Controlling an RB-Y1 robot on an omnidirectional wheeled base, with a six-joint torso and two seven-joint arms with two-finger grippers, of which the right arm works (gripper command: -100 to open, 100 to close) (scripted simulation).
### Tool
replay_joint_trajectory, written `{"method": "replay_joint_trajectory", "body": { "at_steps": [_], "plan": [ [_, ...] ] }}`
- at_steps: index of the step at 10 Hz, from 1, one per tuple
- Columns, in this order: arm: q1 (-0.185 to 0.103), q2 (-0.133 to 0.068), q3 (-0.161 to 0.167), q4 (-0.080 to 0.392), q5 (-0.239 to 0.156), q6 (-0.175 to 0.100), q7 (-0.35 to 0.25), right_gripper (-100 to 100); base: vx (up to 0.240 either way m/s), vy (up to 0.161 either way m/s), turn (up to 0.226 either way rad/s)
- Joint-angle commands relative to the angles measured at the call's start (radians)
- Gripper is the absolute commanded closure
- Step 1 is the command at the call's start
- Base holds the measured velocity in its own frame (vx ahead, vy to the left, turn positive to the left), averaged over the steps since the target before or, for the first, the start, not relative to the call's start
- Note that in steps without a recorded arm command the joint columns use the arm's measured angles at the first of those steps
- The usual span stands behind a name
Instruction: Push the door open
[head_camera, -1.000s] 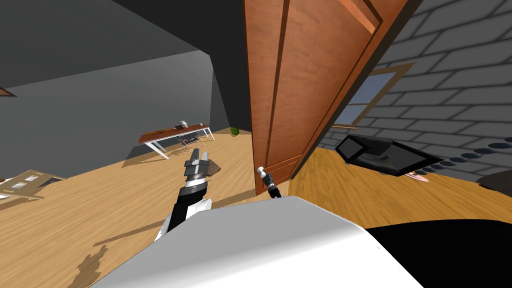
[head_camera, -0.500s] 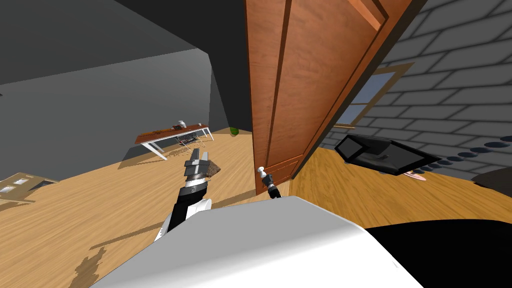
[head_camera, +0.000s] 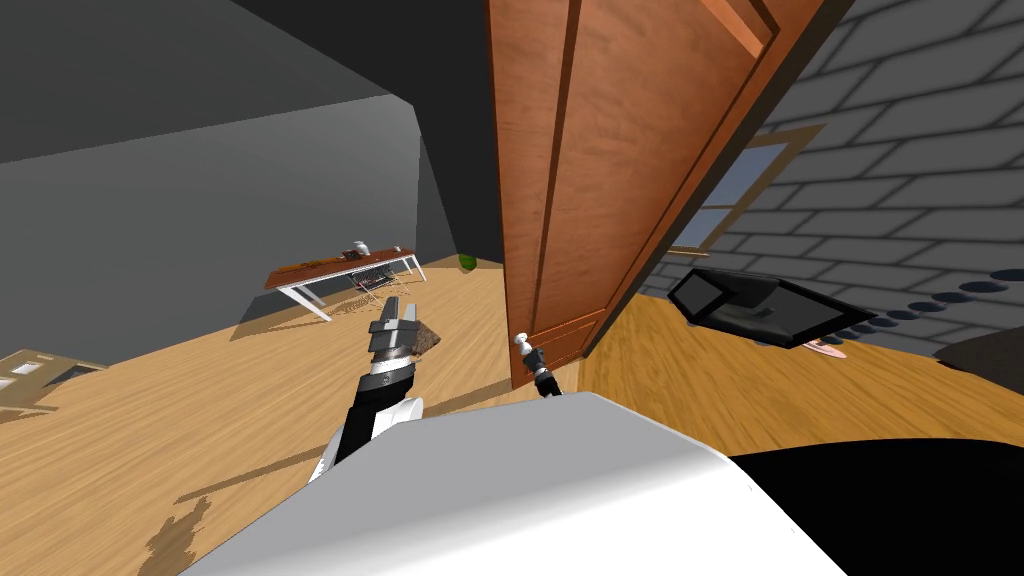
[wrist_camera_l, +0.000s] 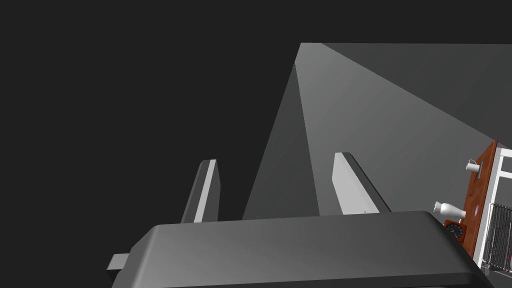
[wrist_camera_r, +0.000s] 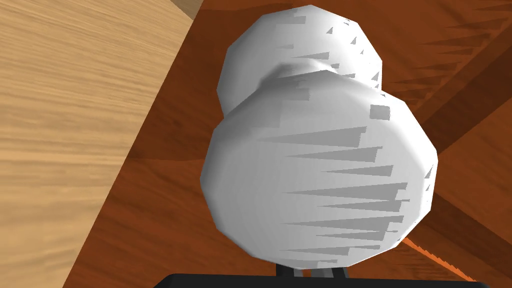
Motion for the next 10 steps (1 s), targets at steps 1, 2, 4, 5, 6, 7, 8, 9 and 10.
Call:
{"method": "replay_joint_trajectory", "body": {
  "at_steps": [1,2,4,5,6,7,8,9,10],
  "plan": [
    [-0.016,0.001,0.002,-0.028,0.001,-0.017,-0.005,100,0.0,0.0,0.0],
    [-0.021,0.003,0.008,-0.023,-0.012,-0.016,-0.045,100,0.018,0.014,-0.047],
    [-0.026,0.005,0.013,-0.019,-0.023,-0.015,-0.085,100,0.042,0.029,-0.041],
    [-0.026,0.005,0.013,-0.005,-0.023,-0.015,-0.085,100,0.019,0.016,0.02],
    [0.006,-0.002,0.025,-0.004,-0.034,0.002,-0.108,-100,-0.021,-0.04,-0.013],
    [0.01,-0.003,0.031,-0.01,-0.04,0.001,-0.122,-100,-0.065,-0.073,0.022],
    [0.014,-0.003,0.038,-0.016,-0.046,0.001,-0.138,-100,-0.095,-0.05,0.021],
    [0.019,-0.002,0.046,-0.022,-0.052,0.0,-0.155,-100,-0.114,-0.05,0.005],
    [0.024,0.0,0.054,-0.029,-0.06,-0.001,-0.175,-100,-0.101,-0.059,0.007]
  ]
}}
